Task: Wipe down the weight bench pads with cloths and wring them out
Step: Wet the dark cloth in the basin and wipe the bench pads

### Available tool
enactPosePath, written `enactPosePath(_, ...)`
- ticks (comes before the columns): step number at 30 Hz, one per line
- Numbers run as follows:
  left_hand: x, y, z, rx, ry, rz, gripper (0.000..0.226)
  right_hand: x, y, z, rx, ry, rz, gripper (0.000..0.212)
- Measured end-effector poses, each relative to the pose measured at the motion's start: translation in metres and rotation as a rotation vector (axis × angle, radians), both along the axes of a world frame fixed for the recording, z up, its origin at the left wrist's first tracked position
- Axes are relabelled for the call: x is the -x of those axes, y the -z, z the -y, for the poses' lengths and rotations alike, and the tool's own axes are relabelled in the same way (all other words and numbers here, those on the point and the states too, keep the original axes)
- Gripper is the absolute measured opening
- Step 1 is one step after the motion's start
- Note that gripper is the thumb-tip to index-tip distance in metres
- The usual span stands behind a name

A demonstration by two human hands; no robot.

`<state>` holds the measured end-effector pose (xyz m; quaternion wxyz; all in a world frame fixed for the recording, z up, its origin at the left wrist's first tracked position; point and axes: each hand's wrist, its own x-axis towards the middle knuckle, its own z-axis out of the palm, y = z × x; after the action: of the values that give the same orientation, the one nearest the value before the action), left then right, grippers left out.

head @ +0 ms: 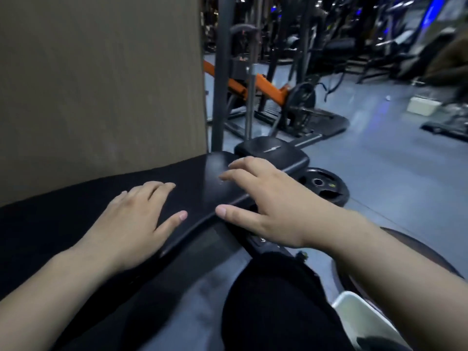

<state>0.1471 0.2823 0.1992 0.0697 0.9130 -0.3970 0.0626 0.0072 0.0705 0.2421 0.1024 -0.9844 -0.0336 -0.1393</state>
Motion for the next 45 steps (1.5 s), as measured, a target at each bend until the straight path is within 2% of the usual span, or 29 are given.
enactPosePath(8, 0.004, 0.031, 0.122, -0.094, 0.186, 0.048, 0.079, 0.082, 0.05, 0.107, -0.131, 0.315, 0.084, 0.067)
enactPosePath(12, 0.012, 0.05, 0.167, -0.125, 0.254, 0.05, 0.078, 0.128, 0.087, 0.14, -0.16, 0.452, 0.063, 0.062)
enactPosePath(16, 0.017, 0.069, 0.186, -0.173, 0.307, 0.033, 0.075, 0.179, 0.132, 0.171, -0.25, 0.595, 0.024, 0.059)
enactPosePath(20, 0.014, 0.076, 0.182, -0.267, 0.339, 0.096, 0.079, 0.227, 0.169, 0.188, -0.309, 0.718, -0.02, 0.063)
enactPosePath(22, 0.012, 0.071, 0.178, -0.3, 0.347, 0.097, 0.08, 0.243, 0.178, 0.188, -0.323, 0.74, -0.04, 0.067)
enactPosePath(25, 0.013, 0.057, 0.182, -0.31, 0.385, 0.094, 0.068, 0.264, 0.184, 0.182, -0.333, 0.769, -0.042, 0.073)
enactPosePath(27, 0.019, 0.048, 0.194, -0.292, 0.41, 0.093, 0.076, 0.276, 0.185, 0.175, -0.343, 0.788, -0.017, 0.073)
enactPosePath(29, 0.037, 0.04, 0.216, -0.236, 0.453, 0.068, 0.076, 0.288, 0.187, 0.17, -0.344, 0.785, 0.007, 0.071)
enactPosePath(32, 0.086, 0.031, 0.262, -0.132, 0.552, 0.043, 0.058, 0.31, 0.189, 0.165, -0.372, 0.802, 0.02, 0.069)
enactPosePath(34, 0.125, 0.035, 0.289, -0.083, 0.606, 0.02, 0.066, 0.324, 0.19, 0.163, -0.379, 0.822, 0.031, 0.068)
enactPosePath(38, 0.201, 0.072, 0.318, -0.104, 0.718, -0.05, 0.086, 0.348, 0.189, 0.165, -0.368, 0.856, 0.055, 0.07)
enactPosePath(45, 0.284, 0.139, 0.339, -0.084, 0.868, -0.138, 0.082, 0.367, 0.197, 0.169, -0.308, 0.86, 0.078, 0.071)
